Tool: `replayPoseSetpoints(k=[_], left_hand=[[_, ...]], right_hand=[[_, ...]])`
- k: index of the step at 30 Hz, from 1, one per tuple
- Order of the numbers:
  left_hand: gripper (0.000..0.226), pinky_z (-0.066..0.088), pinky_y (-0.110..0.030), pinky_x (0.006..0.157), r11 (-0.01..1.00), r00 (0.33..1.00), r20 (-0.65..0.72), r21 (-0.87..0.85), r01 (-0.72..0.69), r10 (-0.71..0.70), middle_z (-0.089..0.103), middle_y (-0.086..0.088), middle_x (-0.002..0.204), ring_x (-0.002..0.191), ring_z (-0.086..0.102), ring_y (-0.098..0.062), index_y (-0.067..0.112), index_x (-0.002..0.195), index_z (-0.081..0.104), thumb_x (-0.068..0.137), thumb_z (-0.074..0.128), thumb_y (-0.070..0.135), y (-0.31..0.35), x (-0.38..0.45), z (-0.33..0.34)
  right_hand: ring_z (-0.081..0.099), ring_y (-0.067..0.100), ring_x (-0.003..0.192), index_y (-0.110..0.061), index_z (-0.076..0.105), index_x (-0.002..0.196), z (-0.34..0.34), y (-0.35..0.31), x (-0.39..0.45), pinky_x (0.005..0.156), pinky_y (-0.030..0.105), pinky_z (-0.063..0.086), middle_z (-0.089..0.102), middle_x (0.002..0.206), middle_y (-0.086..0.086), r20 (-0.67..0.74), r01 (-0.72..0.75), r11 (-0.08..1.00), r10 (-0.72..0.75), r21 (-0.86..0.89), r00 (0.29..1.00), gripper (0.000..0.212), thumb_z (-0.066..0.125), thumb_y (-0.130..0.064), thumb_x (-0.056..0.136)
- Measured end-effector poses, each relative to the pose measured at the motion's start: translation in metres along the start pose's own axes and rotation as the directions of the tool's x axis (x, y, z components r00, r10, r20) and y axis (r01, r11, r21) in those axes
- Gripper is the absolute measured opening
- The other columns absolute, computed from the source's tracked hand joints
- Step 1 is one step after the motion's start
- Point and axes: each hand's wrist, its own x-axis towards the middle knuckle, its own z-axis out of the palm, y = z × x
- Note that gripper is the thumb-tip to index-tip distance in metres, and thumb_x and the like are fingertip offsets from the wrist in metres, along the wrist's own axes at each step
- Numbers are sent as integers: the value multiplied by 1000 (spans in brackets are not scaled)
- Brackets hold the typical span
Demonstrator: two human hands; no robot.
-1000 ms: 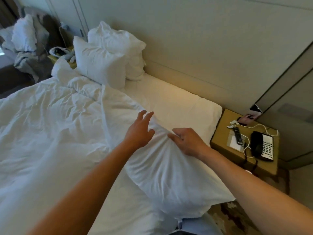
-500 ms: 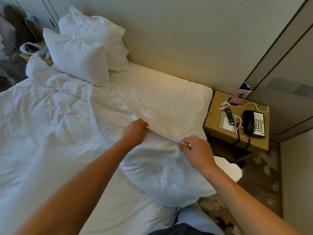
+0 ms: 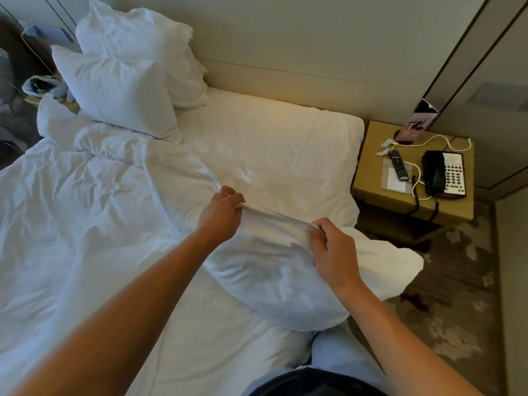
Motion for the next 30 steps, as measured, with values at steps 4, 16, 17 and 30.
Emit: replayPoseSetpoints(k=[4, 16, 17, 30], left_hand=[[30, 59, -44, 83, 999, 999, 16, 27, 44, -44, 52, -6, 134, 112, 61, -28, 17, 129, 62, 100, 51, 19, 6, 13, -6], [25, 49, -37, 69, 976, 959, -220, -167, 144, -179, 63, -5, 85, 81, 61, -27, 12, 92, 69, 101, 47, 18, 3, -1, -50], [25, 51, -39, 71, 970, 952, -235, -188, 153, -195, 65, -6, 86, 82, 61, -28, 11, 92, 70, 101, 47, 18, 2, -5, -58], [32, 41, -29, 55, 912, 900, -343, -391, 122, -267, 64, -2, 70, 67, 59, -16, 12, 74, 65, 101, 52, 25, 29, -62, -100]], right_hand=[[64, 13, 60, -24, 65, 90, -8, 5, 6, 56, 38, 53, 63, 65, -10, -72, 54, 998, -53, 16, 996, 23, 56, -30, 109], [71, 12, 67, -15, 71, 92, -26, -41, 55, 72, 40, 60, 70, 65, -5, -130, 94, 994, -86, 52, 988, 21, 58, -19, 108], [71, 13, 66, -15, 70, 91, -27, -48, 60, 72, 40, 60, 70, 64, -5, -123, 111, 993, -104, 47, 987, 21, 57, -20, 107], [70, 6, 70, -25, 68, 83, -69, -86, 111, 66, 26, 54, 72, 71, -10, -21, 244, 963, -248, -118, 969, 23, 59, -28, 103]])
